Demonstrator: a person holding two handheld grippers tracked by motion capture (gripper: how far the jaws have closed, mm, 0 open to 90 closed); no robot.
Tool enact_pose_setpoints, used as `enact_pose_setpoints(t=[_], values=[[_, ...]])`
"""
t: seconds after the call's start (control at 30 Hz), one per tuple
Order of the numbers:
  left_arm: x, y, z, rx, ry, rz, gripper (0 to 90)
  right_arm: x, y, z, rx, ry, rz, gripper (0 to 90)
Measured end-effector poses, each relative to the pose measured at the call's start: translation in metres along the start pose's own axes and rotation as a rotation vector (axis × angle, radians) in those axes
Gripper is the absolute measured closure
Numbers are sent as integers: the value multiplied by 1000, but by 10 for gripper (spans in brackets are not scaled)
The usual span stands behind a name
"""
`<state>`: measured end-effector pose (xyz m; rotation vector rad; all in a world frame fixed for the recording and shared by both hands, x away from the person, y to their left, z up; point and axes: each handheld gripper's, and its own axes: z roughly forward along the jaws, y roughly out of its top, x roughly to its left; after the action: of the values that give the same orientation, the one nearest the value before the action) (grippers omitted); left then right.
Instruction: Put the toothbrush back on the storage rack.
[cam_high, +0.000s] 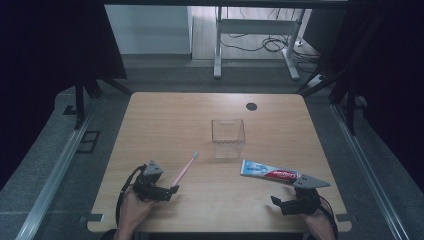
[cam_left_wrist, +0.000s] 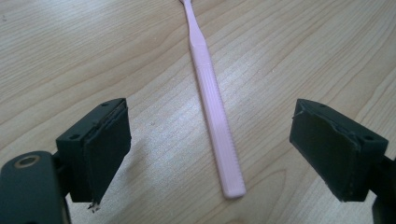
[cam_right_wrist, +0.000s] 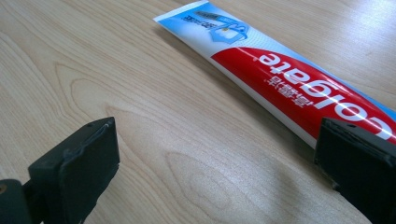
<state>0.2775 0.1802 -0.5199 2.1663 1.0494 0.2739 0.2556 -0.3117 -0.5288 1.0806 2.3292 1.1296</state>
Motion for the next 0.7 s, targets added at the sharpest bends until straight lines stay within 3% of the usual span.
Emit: enact_pose_setpoints(t=[0.4,0.7], values=[[-2,1,2,40,31,4,138,0,1,0,-2,-2,-3,8],[-3,5,3,79,39,26,239,0,0,0,2,-3,-3,8]])
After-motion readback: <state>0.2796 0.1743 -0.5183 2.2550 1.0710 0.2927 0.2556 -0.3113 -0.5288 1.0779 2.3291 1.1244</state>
